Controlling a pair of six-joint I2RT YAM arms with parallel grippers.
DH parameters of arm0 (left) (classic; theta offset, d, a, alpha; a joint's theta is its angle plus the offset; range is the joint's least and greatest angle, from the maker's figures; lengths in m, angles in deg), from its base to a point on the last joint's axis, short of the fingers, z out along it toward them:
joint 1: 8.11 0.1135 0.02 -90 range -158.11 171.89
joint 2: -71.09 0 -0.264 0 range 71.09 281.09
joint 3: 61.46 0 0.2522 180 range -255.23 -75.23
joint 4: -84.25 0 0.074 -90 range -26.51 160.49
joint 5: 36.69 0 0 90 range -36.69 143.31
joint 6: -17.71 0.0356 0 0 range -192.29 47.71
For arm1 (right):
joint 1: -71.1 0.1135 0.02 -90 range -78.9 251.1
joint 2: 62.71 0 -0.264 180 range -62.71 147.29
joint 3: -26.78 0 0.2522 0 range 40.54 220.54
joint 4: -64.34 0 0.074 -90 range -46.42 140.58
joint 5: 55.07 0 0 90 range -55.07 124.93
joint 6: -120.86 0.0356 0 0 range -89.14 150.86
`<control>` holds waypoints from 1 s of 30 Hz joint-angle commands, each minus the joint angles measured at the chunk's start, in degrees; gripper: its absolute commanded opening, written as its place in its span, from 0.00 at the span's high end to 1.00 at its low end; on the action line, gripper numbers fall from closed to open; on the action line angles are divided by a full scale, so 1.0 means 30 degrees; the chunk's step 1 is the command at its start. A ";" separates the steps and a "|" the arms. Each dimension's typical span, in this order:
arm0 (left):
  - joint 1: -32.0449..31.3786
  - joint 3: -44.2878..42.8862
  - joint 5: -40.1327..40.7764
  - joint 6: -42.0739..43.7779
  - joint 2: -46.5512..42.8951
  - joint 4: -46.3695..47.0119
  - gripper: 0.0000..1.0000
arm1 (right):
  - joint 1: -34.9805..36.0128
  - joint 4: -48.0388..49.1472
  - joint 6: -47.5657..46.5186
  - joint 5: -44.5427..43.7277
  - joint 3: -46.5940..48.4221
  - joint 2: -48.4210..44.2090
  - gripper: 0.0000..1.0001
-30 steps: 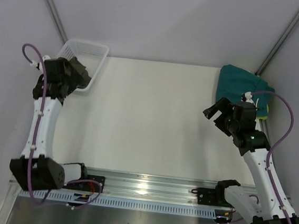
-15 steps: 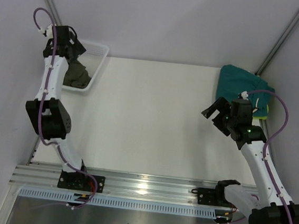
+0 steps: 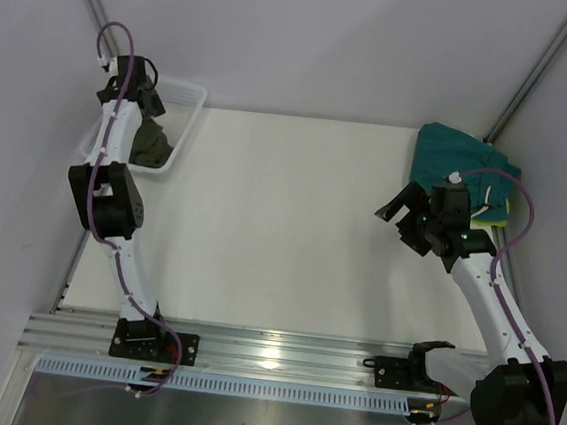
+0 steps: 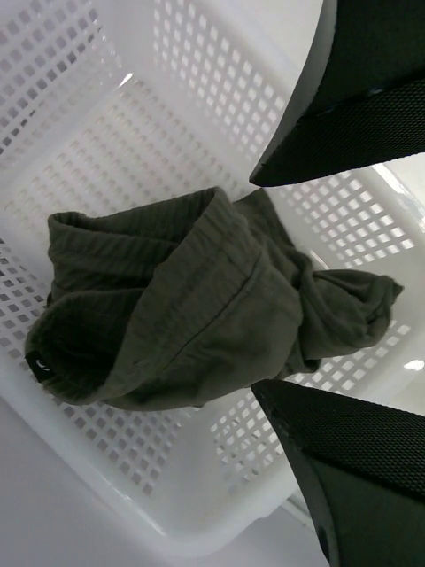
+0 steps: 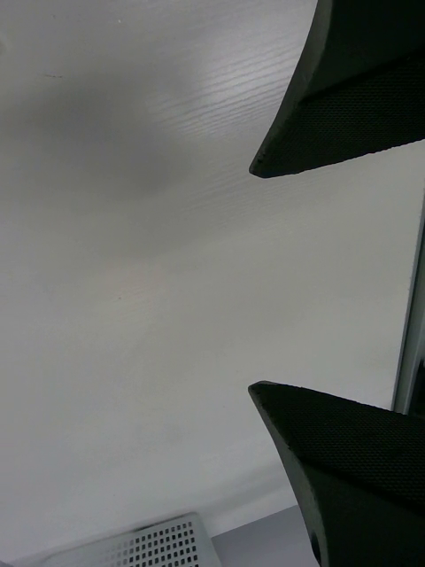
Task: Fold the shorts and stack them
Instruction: Grab the shorts from the pile
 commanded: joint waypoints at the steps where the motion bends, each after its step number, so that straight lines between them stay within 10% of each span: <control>1: 0.0190 -0.1464 0.1044 0.1375 0.1303 -0.0296 0.08 | -0.0082 0.0371 0.0128 0.0461 0.1021 -0.0002 0.00; 13: 0.0424 -0.4103 -0.0949 0.1084 0.4352 -0.1908 0.09 | -0.0052 0.0575 0.0363 0.0549 0.0962 0.0613 0.01; 16: 0.0921 -0.4102 -0.1907 0.0294 0.4295 -0.1968 0.31 | -0.0052 0.0663 0.0509 0.0519 0.0815 0.0554 0.00; 21: 0.1860 -0.5272 -0.3964 -0.1287 0.5172 -0.3313 0.96 | -0.0023 0.0781 0.0597 0.0578 0.0990 0.0701 0.01; 30: 0.1510 -0.4162 -0.5314 -0.2141 0.1375 -0.2964 1.00 | -0.0023 0.1191 0.0568 0.0724 0.1079 0.0672 0.00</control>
